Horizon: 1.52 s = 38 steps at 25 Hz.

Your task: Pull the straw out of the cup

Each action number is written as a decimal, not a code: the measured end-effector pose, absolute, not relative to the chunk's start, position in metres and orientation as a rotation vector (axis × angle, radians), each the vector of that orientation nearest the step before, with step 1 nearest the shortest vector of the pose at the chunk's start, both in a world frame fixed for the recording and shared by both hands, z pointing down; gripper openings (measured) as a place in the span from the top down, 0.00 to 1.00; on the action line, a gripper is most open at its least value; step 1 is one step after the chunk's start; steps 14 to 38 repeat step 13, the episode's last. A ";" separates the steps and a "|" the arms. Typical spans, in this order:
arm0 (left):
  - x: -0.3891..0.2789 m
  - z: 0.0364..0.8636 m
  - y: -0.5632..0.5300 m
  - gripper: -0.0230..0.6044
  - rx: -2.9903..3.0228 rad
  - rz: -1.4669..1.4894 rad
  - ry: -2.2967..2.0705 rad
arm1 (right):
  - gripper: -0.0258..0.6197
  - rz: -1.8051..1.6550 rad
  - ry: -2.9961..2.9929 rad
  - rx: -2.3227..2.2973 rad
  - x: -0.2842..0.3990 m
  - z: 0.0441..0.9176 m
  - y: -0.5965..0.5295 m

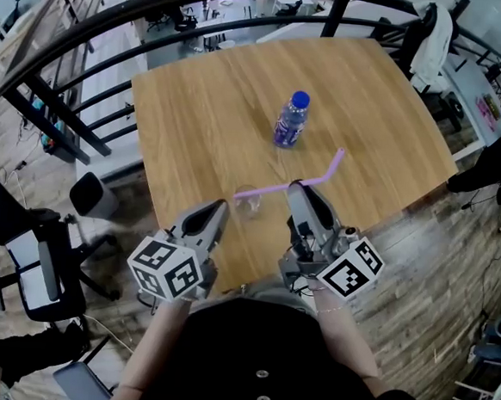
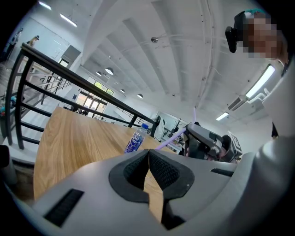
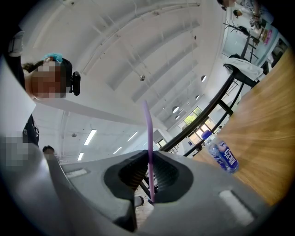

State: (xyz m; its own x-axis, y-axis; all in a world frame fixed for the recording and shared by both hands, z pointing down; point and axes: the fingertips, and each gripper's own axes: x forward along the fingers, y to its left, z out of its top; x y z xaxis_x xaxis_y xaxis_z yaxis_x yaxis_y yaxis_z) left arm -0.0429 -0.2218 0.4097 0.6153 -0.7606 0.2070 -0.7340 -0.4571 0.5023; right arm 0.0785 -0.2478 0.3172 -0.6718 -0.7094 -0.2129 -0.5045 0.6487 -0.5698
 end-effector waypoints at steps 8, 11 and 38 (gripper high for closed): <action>-0.043 0.409 -0.221 0.93 2.289 -0.066 -1.160 | 0.91 -0.670 2.462 -0.955 0.074 0.320 -0.247; -0.043 0.411 -0.220 0.93 2.287 -0.064 -1.158 | 0.91 -0.670 2.466 -0.953 0.073 0.321 -0.247; -0.044 0.412 -0.220 0.93 2.286 -0.065 -1.161 | 0.91 -0.670 2.470 -0.949 0.072 0.322 -0.247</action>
